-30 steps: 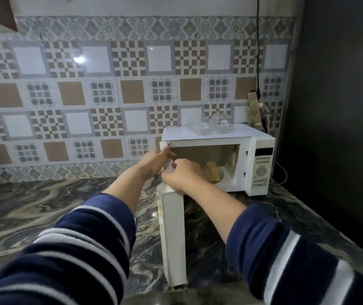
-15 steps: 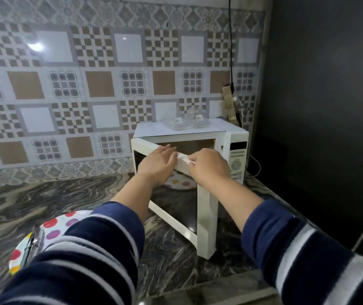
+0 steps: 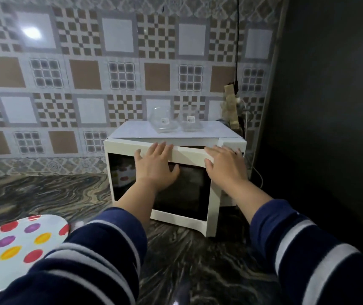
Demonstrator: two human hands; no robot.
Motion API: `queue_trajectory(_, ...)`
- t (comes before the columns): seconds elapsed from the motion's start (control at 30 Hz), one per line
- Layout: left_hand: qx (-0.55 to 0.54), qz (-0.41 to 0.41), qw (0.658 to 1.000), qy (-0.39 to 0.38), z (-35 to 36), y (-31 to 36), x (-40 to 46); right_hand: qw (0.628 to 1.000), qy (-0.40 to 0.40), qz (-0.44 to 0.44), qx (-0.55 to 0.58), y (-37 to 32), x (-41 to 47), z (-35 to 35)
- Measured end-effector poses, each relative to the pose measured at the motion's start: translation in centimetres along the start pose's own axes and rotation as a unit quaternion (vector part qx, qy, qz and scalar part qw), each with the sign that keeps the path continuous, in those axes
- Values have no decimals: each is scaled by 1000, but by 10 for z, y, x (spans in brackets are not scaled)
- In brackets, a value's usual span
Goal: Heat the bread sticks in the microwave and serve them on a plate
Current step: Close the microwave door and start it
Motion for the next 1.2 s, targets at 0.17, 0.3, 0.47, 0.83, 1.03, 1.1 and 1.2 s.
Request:
queue_trajectory(0.17, 49, -46, 998, 3, 13, 16, 22, 999, -6, 4, -32, 36, 33, 15)
queue_trajectory(0.3, 72, -28, 997, -22, 20, 36, 48, 998, -47, 43, -14, 57, 54, 20)
queue_trajectory(0.47, 83, -7, 995, -60, 27, 46, 84, 996, -86, 27, -10, 64, 85, 29)
queue_trajectory(0.83, 108, 10, 992, -58, 33, 37, 108, 995, -95, -25, -13, 66, 114, 43)
queue_trajectory(1.03, 119, -1, 993, -21, 37, 38, 109, 998, -53, -30, -15, 66, 111, 47)
queue_trajectory(1.1, 126, -8, 992, -14, 38, 40, 109, 999, -38, -31, -23, 66, 111, 47)
queue_trajectory(1.2, 120, -20, 992, 10, 41, 43, 107, 999, -4, -31, -36, 64, 110, 49)
Point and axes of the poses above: each hand's wrist, its own x-axis towards the middle knuckle, its own z-axis out of the palm, y = z × x, the point moved 5 cm from there along x, towards the middle knuckle
